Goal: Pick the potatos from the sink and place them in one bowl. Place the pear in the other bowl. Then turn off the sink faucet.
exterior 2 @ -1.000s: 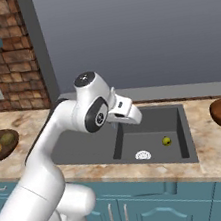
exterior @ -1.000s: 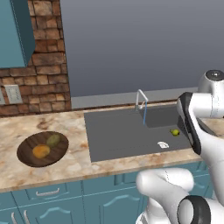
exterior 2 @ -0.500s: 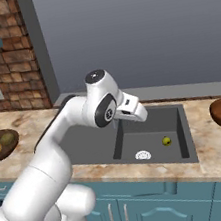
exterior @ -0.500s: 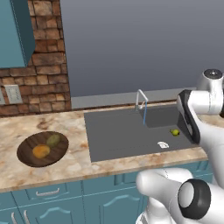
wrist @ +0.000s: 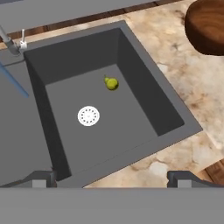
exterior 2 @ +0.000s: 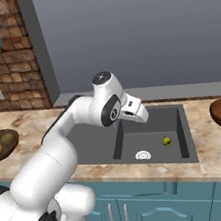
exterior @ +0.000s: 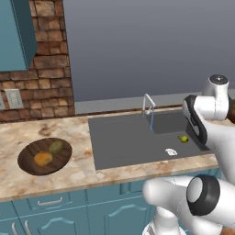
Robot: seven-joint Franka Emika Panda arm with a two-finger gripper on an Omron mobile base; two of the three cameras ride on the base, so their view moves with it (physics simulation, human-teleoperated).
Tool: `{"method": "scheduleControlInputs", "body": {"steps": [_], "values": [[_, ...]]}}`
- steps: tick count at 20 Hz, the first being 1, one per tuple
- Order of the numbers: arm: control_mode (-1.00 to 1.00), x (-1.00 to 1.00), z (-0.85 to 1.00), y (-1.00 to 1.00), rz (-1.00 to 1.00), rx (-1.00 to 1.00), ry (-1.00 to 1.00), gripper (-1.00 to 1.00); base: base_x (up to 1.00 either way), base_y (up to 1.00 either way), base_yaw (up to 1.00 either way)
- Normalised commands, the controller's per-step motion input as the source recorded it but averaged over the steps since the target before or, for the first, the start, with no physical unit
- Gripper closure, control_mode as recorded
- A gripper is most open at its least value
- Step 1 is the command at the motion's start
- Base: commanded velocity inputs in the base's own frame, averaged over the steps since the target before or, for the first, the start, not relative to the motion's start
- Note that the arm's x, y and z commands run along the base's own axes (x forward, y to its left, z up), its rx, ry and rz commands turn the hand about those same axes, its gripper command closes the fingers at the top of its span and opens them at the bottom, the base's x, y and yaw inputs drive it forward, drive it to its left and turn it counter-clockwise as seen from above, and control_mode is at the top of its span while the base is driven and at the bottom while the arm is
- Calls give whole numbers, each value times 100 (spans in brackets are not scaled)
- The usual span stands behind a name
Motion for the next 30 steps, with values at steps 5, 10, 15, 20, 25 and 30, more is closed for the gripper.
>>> {"method": "scheduleControlInputs", "body": {"steps": [5, 10, 15, 20, 25, 30], "values": [[-100, 7, -20, -9, 0, 2, 0, -100, 0, 0, 0], [-100, 5, -20, -9, 0, 2, 0, -100, 0, 0, 0], [-100, 2, -18, -12, 0, 1, 0, -100, 0, 0, 0], [-100, 5, -18, -1, -4, 1, 0, -100, 0, 0, 0], [-100, 11, -12, 0, -20, 0, 0, -100, 0, 0, 0], [-100, 4, -5, 0, -21, 4, 2, -100, 0, 0, 0]]}}
